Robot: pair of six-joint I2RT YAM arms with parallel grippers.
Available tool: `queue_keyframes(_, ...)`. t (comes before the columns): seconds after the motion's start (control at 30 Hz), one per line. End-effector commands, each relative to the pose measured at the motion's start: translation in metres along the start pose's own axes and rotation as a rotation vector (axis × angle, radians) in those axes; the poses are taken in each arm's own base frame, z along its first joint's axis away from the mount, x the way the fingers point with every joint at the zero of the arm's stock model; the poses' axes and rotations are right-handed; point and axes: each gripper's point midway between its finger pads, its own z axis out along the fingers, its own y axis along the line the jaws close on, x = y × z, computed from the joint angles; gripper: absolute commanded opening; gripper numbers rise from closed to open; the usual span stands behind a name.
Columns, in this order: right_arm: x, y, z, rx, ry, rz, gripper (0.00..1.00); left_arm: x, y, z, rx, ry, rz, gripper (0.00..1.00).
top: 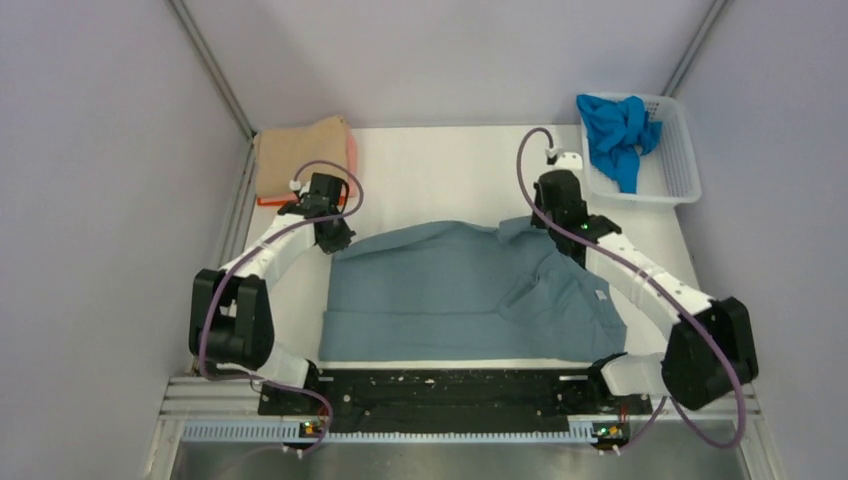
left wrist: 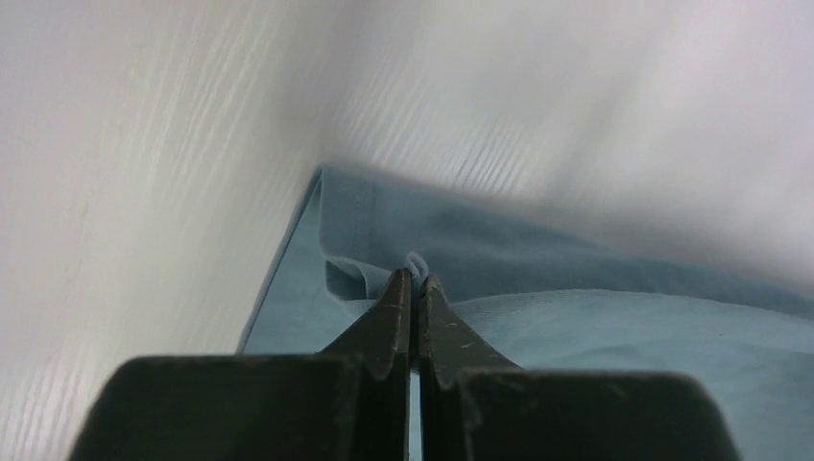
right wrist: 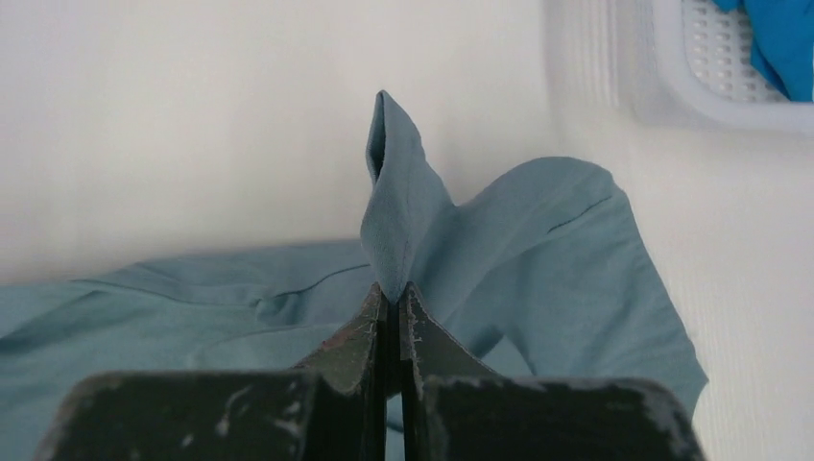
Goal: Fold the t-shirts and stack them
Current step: Fold the other side of the tshirt into a rectangle
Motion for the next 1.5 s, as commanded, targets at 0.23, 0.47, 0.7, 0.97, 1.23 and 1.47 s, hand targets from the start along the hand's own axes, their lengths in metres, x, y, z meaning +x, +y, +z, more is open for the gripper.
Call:
queue_keyframes(0.23,0.06,-0.026,-0.104,-0.026,0.065,0.067,0.0,0.039,0.038,-0.029,-0.028,-0.058,-0.041,0.0)
queue_keyframes(0.47,0.099,-0.036,-0.13,-0.06,0.146,0.137,0.0,0.057,0.051,-0.024,-0.047,-0.029,-0.041,0.0)
queue_keyframes(0.7,0.167,-0.022,-0.136,-0.148,0.346,0.244,0.08,0.08,0.066,-0.013,-0.09,0.029,-0.053,0.02)
queue_keyframes(0.97,0.182,-0.028,-0.181,-0.139,0.454,0.406,0.27,0.081,0.074,-0.027,-0.104,0.009,-0.083,0.36)
queue_keyframes(1.23,0.138,-0.029,-0.227,-0.306,0.324,0.389,0.57,0.057,0.064,-0.062,-0.047,-0.055,-0.066,0.92)
queue_keyframes(1.47,0.089,-0.014,-0.226,-0.434,0.107,0.349,0.91,0.05,0.008,-0.069,0.214,-0.047,-0.005,0.99)
